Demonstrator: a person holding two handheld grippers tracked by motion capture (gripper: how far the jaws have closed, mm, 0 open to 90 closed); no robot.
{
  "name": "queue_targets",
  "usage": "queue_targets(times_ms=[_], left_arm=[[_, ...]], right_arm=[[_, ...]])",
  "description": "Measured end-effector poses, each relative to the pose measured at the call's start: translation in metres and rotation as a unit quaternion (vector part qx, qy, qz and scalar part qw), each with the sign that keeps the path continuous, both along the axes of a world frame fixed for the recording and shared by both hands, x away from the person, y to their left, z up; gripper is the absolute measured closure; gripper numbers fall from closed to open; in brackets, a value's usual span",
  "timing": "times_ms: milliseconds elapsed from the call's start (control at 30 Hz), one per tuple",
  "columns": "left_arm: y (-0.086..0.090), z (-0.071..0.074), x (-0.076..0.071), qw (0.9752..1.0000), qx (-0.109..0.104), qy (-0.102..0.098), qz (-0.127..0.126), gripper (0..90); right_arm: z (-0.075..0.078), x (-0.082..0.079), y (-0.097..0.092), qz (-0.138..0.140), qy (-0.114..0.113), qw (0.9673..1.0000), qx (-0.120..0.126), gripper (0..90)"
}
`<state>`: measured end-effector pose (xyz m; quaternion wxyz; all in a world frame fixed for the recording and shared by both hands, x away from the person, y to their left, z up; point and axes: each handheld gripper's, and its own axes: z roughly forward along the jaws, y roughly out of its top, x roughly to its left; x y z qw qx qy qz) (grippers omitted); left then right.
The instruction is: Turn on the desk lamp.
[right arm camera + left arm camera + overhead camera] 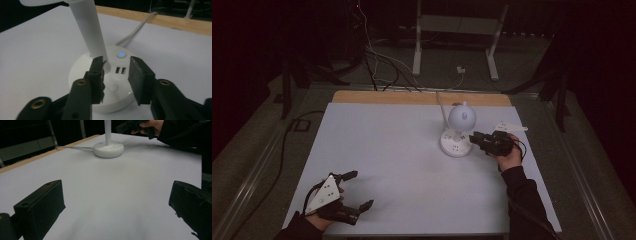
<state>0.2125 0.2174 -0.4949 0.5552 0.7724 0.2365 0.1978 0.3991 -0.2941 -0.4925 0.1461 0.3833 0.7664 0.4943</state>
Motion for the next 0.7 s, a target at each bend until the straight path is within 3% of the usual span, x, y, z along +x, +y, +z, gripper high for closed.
queue_targets(times_ms=[100,267,700], left_arm=[[0.0,0.0,0.0,1.0,0.0,0.0,0.0,0.5],[0.0,0.0,0.0,1.0,0.002,0.002,0.001,0.5],[-0.001,0.0,0.0,1.0,0.003,0.001,0.0,0.5]], right_arm=[[0.0,0.001,0.0,-0.001,-0.001,1.0,-0.007,74.7],[-0.002,0.002,0.004,0.011,0.003,0.999,-0.043,90.0],[-0.011,0.006,0.018,0.021,0.005,0.9964,-0.082,90.0]])
